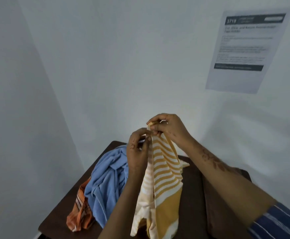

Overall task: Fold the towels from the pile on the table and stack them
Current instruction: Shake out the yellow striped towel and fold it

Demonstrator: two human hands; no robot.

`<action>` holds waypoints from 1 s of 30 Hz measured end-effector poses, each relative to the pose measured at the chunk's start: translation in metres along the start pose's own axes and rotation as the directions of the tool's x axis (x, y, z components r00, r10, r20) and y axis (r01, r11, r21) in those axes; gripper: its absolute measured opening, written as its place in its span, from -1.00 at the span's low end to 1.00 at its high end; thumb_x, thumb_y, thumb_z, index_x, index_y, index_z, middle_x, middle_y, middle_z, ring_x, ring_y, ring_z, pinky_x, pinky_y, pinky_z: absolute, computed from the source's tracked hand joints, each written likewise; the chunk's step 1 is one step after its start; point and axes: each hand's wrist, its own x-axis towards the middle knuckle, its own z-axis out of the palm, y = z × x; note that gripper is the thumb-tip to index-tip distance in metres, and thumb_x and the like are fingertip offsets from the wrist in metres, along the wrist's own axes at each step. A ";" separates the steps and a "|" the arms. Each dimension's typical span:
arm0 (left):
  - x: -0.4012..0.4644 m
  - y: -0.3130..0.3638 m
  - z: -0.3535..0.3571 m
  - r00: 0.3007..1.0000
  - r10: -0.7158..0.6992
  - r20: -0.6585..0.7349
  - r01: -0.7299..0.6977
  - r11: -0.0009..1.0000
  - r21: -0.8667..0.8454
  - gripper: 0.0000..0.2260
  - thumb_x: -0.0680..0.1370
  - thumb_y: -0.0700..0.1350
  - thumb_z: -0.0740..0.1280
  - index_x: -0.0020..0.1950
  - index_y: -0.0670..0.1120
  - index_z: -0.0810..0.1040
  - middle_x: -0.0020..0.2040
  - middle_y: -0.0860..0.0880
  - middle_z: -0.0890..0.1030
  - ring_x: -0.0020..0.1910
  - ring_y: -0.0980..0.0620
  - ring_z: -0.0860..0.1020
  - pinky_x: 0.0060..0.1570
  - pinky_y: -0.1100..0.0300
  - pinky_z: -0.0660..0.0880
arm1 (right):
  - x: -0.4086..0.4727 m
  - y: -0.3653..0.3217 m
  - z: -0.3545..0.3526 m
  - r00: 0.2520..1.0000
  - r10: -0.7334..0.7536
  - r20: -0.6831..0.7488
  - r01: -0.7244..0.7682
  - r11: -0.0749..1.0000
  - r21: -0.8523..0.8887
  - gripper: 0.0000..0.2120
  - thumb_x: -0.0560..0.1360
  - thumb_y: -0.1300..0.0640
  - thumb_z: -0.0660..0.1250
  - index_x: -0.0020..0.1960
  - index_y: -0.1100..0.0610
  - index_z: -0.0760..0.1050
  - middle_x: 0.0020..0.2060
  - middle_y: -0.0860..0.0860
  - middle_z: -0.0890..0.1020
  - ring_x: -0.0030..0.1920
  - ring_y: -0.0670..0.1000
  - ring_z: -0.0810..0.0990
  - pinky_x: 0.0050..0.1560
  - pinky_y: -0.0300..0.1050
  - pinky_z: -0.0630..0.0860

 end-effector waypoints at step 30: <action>0.046 -0.041 -0.013 0.990 -0.100 -0.101 0.132 0.910 0.393 -0.91 0.53 -0.02 0.35 -0.07 -0.02 0.59 -0.08 0.28 0.46 -0.11 0.37 0.45 -0.17 0.54 0.33 | 0.140 -0.049 -0.005 0.958 -0.133 -0.254 0.075 0.972 -0.224 -0.88 0.46 0.43 0.29 -0.14 0.30 0.58 -0.36 0.04 0.59 -0.39 0.02 0.58 -0.23 -0.13 0.63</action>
